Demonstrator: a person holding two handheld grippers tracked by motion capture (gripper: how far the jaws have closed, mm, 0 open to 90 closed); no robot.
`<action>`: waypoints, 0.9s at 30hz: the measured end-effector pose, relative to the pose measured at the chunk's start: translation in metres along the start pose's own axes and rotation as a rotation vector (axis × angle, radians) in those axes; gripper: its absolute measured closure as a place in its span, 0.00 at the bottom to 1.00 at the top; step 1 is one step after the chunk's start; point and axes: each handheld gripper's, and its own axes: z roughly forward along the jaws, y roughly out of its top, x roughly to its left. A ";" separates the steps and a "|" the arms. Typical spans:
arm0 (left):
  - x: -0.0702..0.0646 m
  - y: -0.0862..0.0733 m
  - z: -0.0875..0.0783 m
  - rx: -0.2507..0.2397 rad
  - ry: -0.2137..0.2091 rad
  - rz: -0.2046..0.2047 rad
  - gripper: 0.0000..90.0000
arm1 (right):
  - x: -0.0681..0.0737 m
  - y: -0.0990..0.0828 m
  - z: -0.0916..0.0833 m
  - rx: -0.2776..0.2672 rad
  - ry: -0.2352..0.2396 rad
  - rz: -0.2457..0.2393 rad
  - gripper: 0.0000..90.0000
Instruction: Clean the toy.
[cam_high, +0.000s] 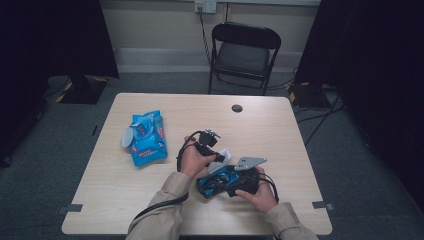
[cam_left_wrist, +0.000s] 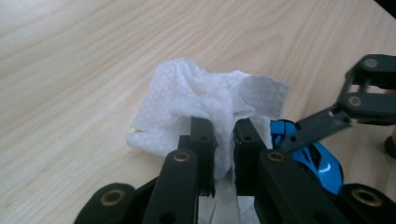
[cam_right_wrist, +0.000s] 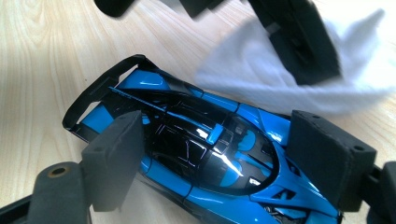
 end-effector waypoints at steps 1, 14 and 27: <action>-0.001 0.000 0.004 0.000 0.003 -0.002 0.91 | 0.000 0.000 0.000 0.000 0.000 0.000 0.21; 0.000 -0.006 0.015 0.040 -0.007 -0.011 0.91 | 0.000 0.000 0.000 -0.001 0.000 0.000 0.21; 0.000 -0.018 0.004 0.046 -0.004 -0.024 0.91 | 0.000 0.000 0.000 0.000 0.000 -0.001 0.21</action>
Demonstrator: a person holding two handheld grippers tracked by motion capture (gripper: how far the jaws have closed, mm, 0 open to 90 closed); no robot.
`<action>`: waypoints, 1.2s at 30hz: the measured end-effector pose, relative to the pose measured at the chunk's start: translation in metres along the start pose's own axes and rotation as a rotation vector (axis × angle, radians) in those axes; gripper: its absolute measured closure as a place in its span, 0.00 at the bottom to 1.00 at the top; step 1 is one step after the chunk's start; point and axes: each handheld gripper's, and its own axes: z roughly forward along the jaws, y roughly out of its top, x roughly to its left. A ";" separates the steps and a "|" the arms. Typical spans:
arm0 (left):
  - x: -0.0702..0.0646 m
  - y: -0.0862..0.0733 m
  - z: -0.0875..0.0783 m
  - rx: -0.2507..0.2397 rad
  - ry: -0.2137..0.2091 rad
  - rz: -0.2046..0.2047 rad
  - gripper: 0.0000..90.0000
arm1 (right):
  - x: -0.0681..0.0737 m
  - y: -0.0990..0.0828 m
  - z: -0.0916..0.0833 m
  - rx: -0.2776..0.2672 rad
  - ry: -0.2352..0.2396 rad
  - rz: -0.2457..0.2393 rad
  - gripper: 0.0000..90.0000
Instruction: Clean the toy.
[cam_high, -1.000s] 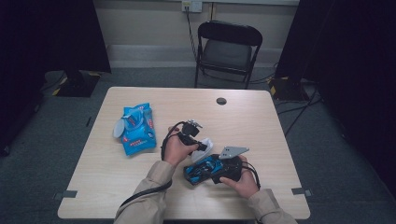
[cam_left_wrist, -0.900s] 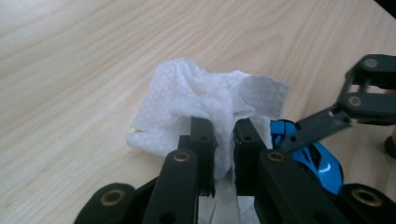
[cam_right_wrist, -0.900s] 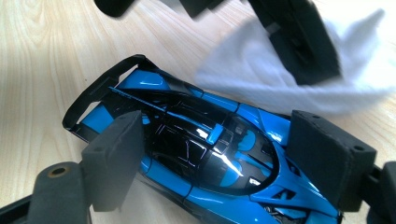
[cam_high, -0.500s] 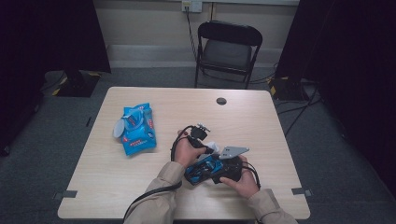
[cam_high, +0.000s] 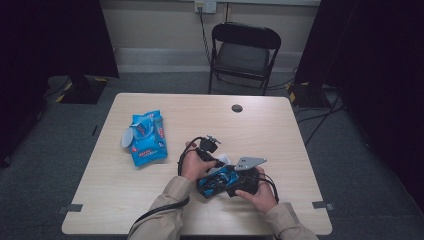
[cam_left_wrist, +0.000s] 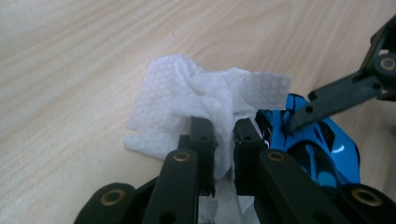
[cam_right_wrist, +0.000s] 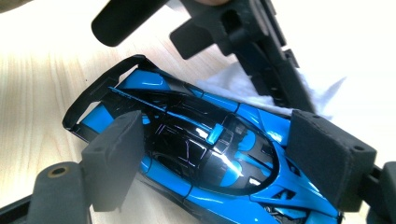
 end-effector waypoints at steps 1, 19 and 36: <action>0.000 -0.002 -0.002 0.003 -0.002 -0.002 0.91 | 0.000 0.000 0.000 0.000 0.000 -0.001 0.21; 0.002 -0.020 -0.019 0.037 0.011 0.022 0.91 | 0.000 0.000 0.000 0.003 -0.001 0.001 0.21; 0.006 -0.038 -0.036 0.053 0.018 0.024 0.90 | 0.000 0.001 0.000 0.004 0.000 0.001 0.21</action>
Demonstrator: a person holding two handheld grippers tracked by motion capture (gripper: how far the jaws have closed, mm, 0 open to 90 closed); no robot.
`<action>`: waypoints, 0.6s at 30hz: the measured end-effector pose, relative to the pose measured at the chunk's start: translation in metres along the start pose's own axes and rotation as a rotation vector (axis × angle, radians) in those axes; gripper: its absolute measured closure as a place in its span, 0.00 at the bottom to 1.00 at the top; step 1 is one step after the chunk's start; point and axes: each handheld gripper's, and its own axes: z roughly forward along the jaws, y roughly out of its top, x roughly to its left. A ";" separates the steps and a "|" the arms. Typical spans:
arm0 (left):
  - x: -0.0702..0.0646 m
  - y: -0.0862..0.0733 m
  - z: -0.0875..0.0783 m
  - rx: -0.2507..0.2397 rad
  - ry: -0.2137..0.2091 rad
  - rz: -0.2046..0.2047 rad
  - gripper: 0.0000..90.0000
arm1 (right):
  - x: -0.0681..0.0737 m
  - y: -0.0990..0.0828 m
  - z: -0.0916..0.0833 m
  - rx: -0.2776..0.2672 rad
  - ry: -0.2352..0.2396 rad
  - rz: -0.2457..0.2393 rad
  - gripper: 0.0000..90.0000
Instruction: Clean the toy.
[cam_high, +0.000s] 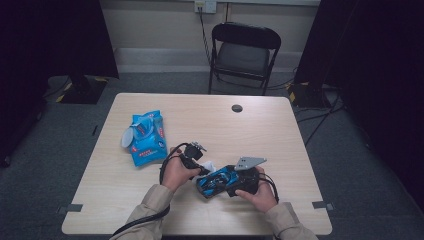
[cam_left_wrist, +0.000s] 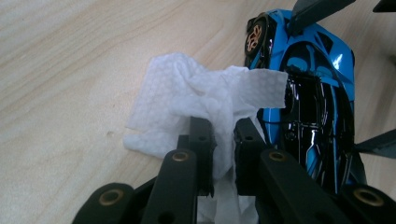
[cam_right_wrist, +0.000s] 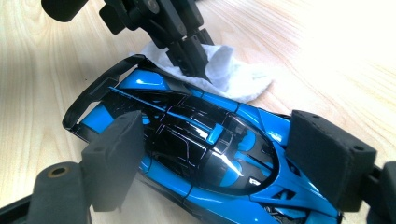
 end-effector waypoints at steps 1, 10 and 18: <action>0.001 -0.001 -0.001 -0.002 -0.002 0.002 0.90 | 0.000 0.000 0.000 0.000 0.000 0.000 0.21; 0.002 -0.008 -0.007 0.012 0.003 0.014 0.90 | 0.000 0.000 0.000 0.000 0.000 0.001 0.21; 0.002 -0.013 -0.010 0.003 0.006 0.009 0.90 | 0.000 0.000 0.000 0.000 0.000 0.001 0.21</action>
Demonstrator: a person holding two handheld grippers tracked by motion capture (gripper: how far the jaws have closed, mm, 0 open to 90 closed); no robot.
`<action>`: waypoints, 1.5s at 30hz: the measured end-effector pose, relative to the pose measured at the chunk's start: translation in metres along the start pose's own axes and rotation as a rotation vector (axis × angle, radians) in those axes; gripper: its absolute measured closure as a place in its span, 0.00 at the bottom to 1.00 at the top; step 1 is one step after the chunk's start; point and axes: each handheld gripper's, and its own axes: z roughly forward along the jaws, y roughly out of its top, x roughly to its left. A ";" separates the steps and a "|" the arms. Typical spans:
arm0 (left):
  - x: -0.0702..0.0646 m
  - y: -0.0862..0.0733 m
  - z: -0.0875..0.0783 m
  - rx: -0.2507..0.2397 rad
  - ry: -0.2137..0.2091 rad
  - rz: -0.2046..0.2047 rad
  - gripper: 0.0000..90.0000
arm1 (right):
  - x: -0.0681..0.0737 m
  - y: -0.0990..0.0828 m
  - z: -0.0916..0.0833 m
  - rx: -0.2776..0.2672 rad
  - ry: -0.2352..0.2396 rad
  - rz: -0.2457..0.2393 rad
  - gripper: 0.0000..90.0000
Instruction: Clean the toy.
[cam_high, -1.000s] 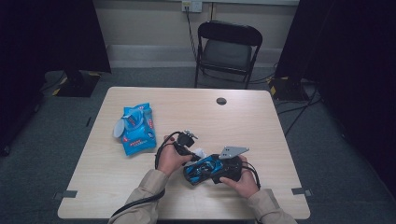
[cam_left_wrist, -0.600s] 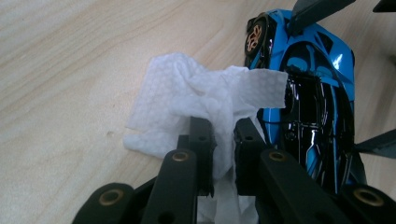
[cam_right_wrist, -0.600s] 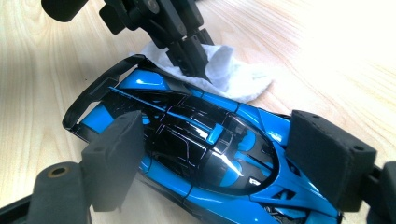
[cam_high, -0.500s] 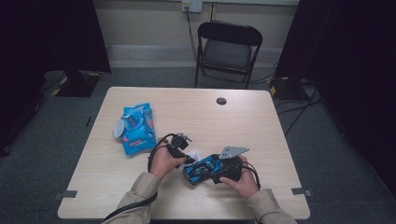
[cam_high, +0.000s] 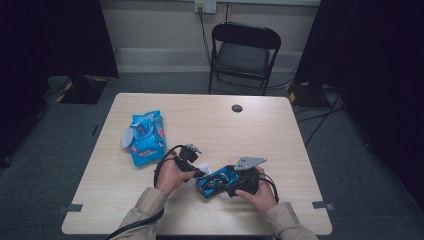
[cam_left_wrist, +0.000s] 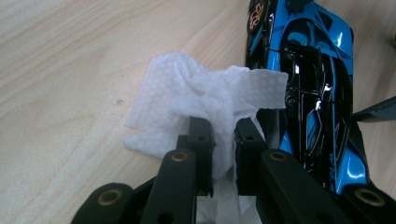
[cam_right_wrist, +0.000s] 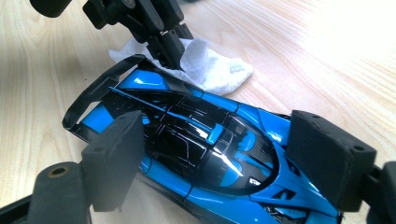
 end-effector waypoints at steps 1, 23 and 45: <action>0.000 -0.001 0.000 -0.001 -0.002 -0.004 0.90 | 0.000 0.000 0.000 0.000 0.000 0.000 0.21; 0.001 -0.018 -0.016 0.024 0.022 0.002 0.89 | 0.000 0.001 0.000 0.003 -0.001 -0.001 0.21; -0.012 0.009 -0.048 -0.052 0.041 0.053 0.89 | 0.002 0.001 0.000 0.006 -0.010 0.008 0.20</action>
